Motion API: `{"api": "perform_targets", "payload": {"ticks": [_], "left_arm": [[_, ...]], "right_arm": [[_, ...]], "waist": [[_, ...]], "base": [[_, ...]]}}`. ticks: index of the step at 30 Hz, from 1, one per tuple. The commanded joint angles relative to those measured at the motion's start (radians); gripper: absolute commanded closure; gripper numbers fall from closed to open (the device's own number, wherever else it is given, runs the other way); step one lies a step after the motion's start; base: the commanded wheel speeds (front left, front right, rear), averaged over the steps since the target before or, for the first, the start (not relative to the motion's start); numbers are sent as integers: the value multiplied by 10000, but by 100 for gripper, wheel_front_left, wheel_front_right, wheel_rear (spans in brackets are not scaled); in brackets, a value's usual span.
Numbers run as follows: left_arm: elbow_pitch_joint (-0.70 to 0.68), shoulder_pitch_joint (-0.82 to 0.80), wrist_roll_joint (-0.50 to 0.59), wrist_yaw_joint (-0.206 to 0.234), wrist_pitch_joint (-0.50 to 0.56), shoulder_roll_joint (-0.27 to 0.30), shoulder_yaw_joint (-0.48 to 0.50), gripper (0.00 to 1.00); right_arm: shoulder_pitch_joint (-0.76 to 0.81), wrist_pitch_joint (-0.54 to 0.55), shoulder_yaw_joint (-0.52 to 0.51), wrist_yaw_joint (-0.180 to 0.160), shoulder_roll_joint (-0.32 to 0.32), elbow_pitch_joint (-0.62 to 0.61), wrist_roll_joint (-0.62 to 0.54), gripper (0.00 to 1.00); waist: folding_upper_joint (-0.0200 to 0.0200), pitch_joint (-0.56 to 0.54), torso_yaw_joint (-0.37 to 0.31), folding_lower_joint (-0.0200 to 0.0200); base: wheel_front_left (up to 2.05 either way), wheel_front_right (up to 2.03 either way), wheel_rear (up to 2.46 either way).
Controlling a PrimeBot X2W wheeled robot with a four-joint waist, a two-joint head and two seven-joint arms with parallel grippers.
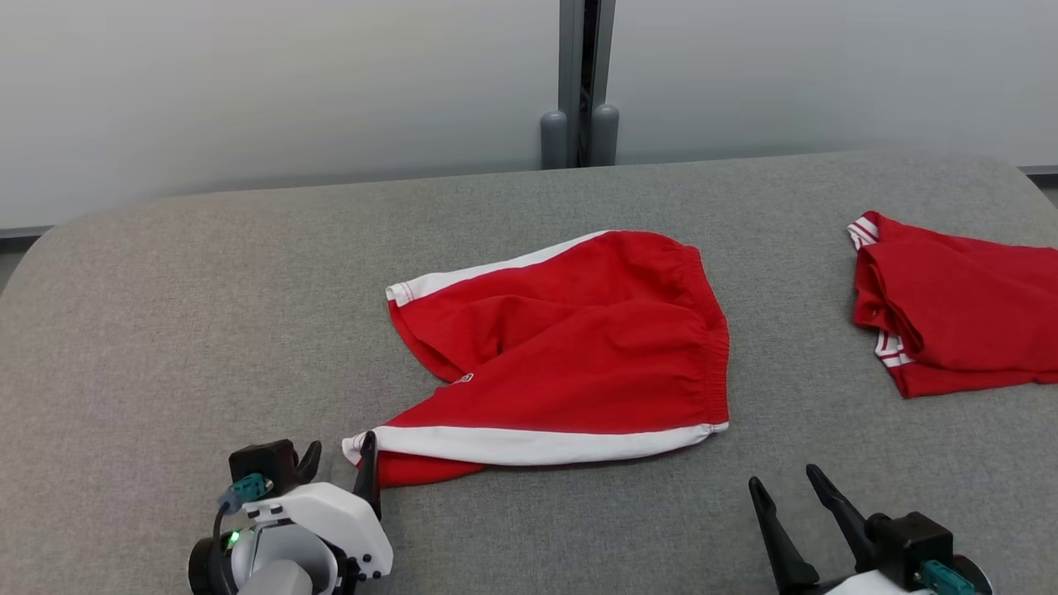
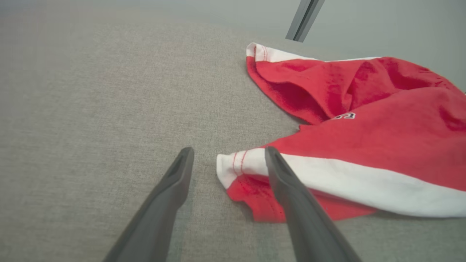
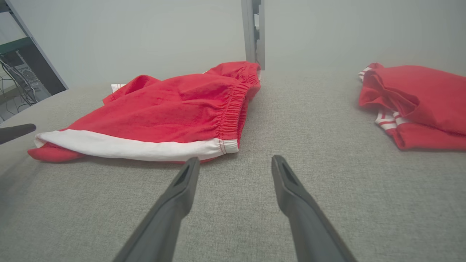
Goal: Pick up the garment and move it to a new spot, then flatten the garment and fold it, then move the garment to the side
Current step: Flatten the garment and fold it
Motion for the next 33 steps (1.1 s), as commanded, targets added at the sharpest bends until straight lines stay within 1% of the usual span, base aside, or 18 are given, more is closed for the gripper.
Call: {"api": "perform_targets", "payload": {"ticks": [1, 2, 3, 6, 8, 11, 12, 13, 14, 15, 18, 21, 26, 30, 33], "left_arm": [[250, -273, -138, 53, 46, 43, -55, 0], [396, -380, -161, 52, 38, 45, -103, 0], [532, -458, -225, 78, 58, 43, -135, 5], [804, -627, -323, 134, 84, 43, -192, 9], [1089, -762, -456, 170, 150, 43, -269, 22], [1353, -932, -667, 42, 119, 40, -447, 50], [1413, -973, -731, -4, 103, 45, -521, 54], [1476, -994, -791, -57, 99, 46, -591, 70], [1535, -1011, -895, -128, 78, 43, -647, 89], [1596, -1042, -971, -152, 64, 45, -692, 100], [1785, -1166, -1315, -294, -27, 44, -942, 100], [1856, -1159, -1464, -294, -201, 44, -1089, 100], [1496, -986, -1593, -301, -595, 44, -1106, 100], [715, -522, -1546, -221, -708, 44, -970, 100], [-171, -29, -1323, -105, -721, 43, -822, 100]], "right_arm": [[-124, -3, -24, -1, -82, -60, 50, 0], [-130, -3, -21, -1, -87, -61, 56, 0], [-152, -3, -19, -1, -89, -54, 59, 0], [-209, -3, 0, -1, -105, -45, 62, 0], [-257, -3, 21, -1, -107, -44, 60, 0], [-302, -3, 36, -1, -113, -60, 36, 0], [-304, -3, 30, -1, -128, -60, 44, 0], [-305, -3, 33, -1, -146, -50, 48, 0], [-312, -3, 37, -1, -158, -36, 48, 0], [-315, -3, 40, -1, -165, -24, 50, 0], [-374, -3, 67, -1, -204, 28, 74, 0], [-454, -3, 100, -1, -207, 56, 110, 0], [-704, -3, 130, -1, -104, 355, 280, 0], [-1123, -5, 202, -1, -8, 1215, 819, 0], [-1530, -3, 515, -1, -75, 2068, 1195, 0]], "waist": [[0, 64, -15, 0], [0, 84, -18, 0], [0, 100, -26, 0], [0, 132, -48, 0], [0, 163, -72, 0], [0, 195, -103, 0], [0, 202, -110, 0], [0, 208, -116, 0], [0, 213, -121, 0], [0, 216, -126, 0], [0, 228, -111, 0], [0, 202, -65, 0], [0, 178, 29, 0], [0, 140, 188, 0], [0, 140, 390, 0]], "base": [[0, 0, 0], [0, 0, 0], [0, 0, 0], [0, 0, 0], [0, 0, 0], [0, 0, 0], [0, 0, 0], [0, 0, 0], [0, 0, 0], [0, 0, 0], [0, 0, 0], [0, 0, 0], [0, 0, 0], [0, 0, 0], [0, 0, 0]]}}
